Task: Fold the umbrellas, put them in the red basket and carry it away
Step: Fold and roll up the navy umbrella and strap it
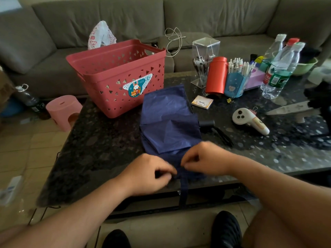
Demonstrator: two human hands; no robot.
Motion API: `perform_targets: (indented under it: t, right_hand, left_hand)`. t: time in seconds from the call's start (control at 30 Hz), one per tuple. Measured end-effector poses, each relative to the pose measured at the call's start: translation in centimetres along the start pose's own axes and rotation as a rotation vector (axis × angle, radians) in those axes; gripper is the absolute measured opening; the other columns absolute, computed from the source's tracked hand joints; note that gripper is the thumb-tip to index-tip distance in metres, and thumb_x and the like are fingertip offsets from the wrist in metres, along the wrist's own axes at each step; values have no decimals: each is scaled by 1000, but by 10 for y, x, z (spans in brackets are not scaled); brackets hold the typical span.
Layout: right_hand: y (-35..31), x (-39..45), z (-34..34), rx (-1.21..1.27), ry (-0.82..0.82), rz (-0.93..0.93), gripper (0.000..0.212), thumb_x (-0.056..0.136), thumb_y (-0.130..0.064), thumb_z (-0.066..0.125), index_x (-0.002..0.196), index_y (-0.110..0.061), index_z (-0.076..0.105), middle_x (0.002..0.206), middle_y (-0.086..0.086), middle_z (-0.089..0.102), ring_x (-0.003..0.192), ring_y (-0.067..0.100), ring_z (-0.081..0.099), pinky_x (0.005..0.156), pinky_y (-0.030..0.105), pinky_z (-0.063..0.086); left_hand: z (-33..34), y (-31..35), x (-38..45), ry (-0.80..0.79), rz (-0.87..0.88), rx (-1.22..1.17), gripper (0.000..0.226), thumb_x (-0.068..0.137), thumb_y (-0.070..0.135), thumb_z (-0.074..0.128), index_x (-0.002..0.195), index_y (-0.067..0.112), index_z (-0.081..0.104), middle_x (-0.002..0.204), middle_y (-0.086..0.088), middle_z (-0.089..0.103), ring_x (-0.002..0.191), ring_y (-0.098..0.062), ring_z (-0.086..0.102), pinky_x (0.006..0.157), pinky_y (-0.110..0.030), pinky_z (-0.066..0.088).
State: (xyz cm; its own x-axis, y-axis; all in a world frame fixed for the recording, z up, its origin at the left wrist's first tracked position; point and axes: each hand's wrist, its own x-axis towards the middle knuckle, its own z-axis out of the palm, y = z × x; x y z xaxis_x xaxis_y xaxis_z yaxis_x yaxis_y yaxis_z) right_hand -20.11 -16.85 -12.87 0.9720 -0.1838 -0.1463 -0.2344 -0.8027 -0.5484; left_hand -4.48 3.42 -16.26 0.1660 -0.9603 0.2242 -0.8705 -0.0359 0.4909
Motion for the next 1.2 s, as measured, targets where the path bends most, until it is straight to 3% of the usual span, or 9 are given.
perform_targets:
  t: [0.13,0.27,0.4,0.5,0.73,0.87,1.03,1.1,1.2]
  right_hand:
    - [13,12,-26,228,472,257,10,84,-20,76,85,-30,77,75,-10,73,67,-2,64,62,11,46]
    - [32,22,-30,300,504,478,24,79,-27,80,93,-29,61,83,-2,71,77,18,68,68,32,53]
    - [36,26,-17,356,319,507,28,83,-30,83,103,-27,64,86,-1,70,79,21,68,73,39,59]
    - [31,25,-17,332,331,459,19,86,-23,81,78,-16,66,69,-4,62,68,17,58,65,34,49]
    - [-1,10,-38,903,416,245,16,93,-3,70,80,-12,72,78,2,75,72,13,68,65,24,49]
    - [-2,11,-37,1096,406,252,26,100,-10,64,76,-19,67,73,-3,70,64,11,59,60,22,39]
    - [9,11,-35,884,294,414,31,96,-13,68,66,-20,66,64,2,63,57,15,53,55,28,33]
    - [14,5,-37,771,129,445,29,92,-10,68,65,-18,64,63,6,59,55,17,54,55,30,32]
    - [19,-2,-38,665,-127,501,14,93,-14,68,79,-16,66,83,10,72,64,20,62,56,26,37]
  left_hand:
    - [-9,-12,15,285,-507,-165,7,91,22,73,87,26,76,75,12,76,65,1,71,71,-28,60]
    - [-11,-14,24,233,-860,-465,9,97,27,72,99,19,68,81,-2,78,59,-17,72,51,-31,56]
    - [-9,-12,27,228,-854,-465,12,94,32,75,96,21,71,76,-2,74,54,-13,62,43,-26,42]
    - [-11,-9,30,221,-887,-473,17,94,35,76,92,18,73,74,-2,71,54,-13,59,43,-25,43]
    - [-22,-8,29,195,-960,-781,26,92,44,78,77,25,69,70,7,54,54,-7,45,44,-21,31]
    - [-24,-5,26,178,-947,-984,21,95,37,77,78,26,69,70,7,47,54,-6,39,45,-20,25]
    - [-30,-9,22,182,-901,-1151,19,95,25,74,78,26,65,73,4,48,59,-9,41,49,-21,26]
    - [-33,-6,19,151,-901,-1115,11,97,22,70,86,26,73,81,3,63,68,-12,58,53,-23,38]
    - [-32,-6,14,151,-900,-1161,15,100,16,64,109,20,75,102,-3,77,87,-24,75,62,-30,53]
